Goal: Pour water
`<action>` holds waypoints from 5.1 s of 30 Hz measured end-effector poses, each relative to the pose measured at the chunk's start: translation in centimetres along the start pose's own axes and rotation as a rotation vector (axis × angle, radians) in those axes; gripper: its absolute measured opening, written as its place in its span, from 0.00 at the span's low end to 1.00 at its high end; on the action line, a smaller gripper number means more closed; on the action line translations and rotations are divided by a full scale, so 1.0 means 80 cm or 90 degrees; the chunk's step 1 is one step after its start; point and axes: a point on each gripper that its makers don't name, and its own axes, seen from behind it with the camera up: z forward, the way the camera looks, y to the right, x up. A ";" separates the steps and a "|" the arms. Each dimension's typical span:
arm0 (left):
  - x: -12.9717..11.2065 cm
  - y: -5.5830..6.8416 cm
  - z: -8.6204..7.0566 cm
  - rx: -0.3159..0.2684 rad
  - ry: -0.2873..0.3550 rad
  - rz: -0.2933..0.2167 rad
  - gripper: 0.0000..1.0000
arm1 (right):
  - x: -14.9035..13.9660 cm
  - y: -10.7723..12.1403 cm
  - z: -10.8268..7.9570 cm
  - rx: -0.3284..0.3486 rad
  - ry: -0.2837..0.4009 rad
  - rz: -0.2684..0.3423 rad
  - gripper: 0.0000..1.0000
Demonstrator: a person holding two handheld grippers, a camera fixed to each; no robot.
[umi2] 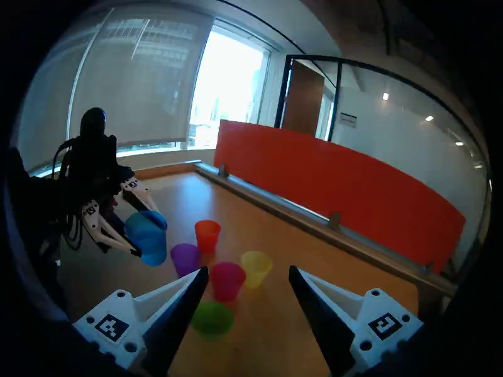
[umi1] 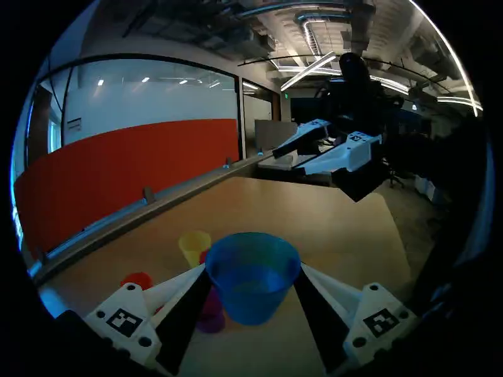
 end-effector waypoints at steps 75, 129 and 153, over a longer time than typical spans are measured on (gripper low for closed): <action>0.119 -0.104 -0.082 0.127 0.124 -0.034 0.85 | -0.167 -0.070 0.058 0.111 -0.157 0.039 0.99; 0.101 -0.134 -0.083 0.142 0.112 -0.058 0.85 | -0.140 -0.073 0.103 0.126 -0.119 0.040 0.90; 0.109 -0.139 -0.087 0.146 0.117 -0.061 0.86 | 0.017 -0.048 0.097 0.092 0.090 0.037 0.90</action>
